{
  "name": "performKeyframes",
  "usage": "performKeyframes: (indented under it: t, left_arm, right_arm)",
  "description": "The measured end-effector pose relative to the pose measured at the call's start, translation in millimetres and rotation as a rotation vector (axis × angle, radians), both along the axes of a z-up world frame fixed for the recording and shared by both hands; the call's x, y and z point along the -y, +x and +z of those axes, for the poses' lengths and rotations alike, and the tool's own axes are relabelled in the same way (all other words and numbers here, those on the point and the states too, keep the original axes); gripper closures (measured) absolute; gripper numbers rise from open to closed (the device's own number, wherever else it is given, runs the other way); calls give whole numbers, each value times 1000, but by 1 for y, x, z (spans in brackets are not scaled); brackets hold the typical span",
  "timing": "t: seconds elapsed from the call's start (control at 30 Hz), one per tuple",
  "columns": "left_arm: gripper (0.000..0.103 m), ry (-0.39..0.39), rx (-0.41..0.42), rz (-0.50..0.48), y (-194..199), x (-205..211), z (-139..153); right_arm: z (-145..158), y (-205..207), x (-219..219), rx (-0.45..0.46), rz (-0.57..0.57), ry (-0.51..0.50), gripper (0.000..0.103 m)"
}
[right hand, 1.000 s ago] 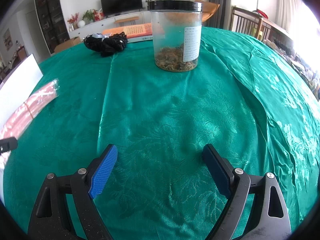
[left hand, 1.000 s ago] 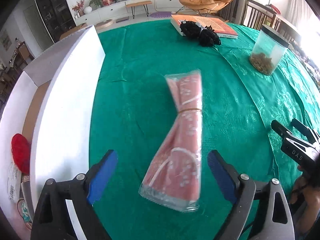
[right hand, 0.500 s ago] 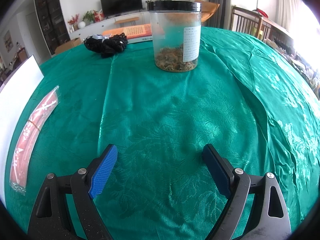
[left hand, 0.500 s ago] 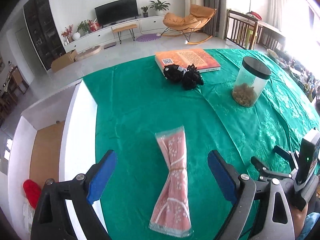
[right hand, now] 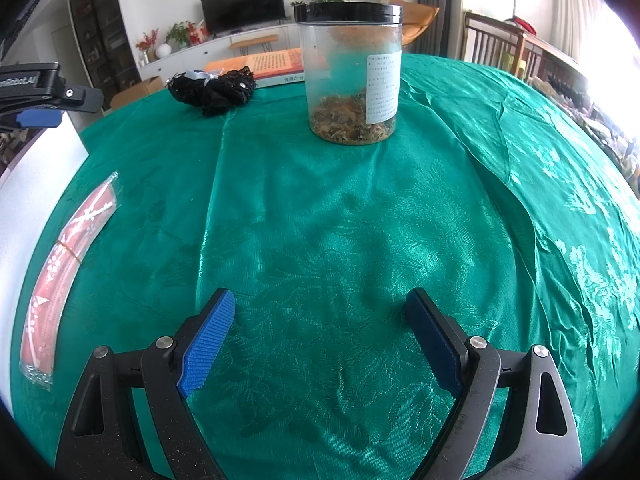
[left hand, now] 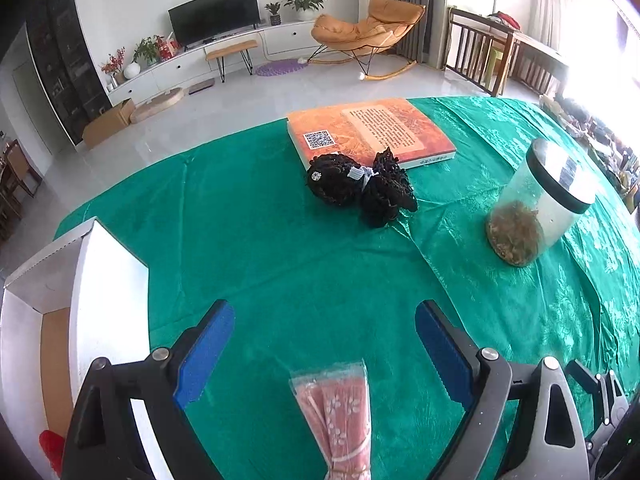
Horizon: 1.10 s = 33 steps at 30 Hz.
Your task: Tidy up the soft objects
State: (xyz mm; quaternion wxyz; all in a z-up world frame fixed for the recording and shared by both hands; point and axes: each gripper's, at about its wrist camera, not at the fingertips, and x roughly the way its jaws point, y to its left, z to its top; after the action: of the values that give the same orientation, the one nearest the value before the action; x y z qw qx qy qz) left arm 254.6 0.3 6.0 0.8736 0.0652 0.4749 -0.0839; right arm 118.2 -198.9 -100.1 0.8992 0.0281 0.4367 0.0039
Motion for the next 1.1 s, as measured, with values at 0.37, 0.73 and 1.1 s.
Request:
performKeyframes:
  t: [0.37, 0.73, 1.1]
  left_arm:
    - [11, -66, 7, 90, 82, 18, -9]
    - [77, -270, -15, 199, 147, 18, -49]
    - [84, -362, -46, -118, -1, 35, 8]
  right_arm:
    - [0, 0, 0, -2, 0, -4, 13]
    - [0, 1, -1, 0, 0, 2, 13]
    - [0, 1, 0, 1, 0, 6, 13]
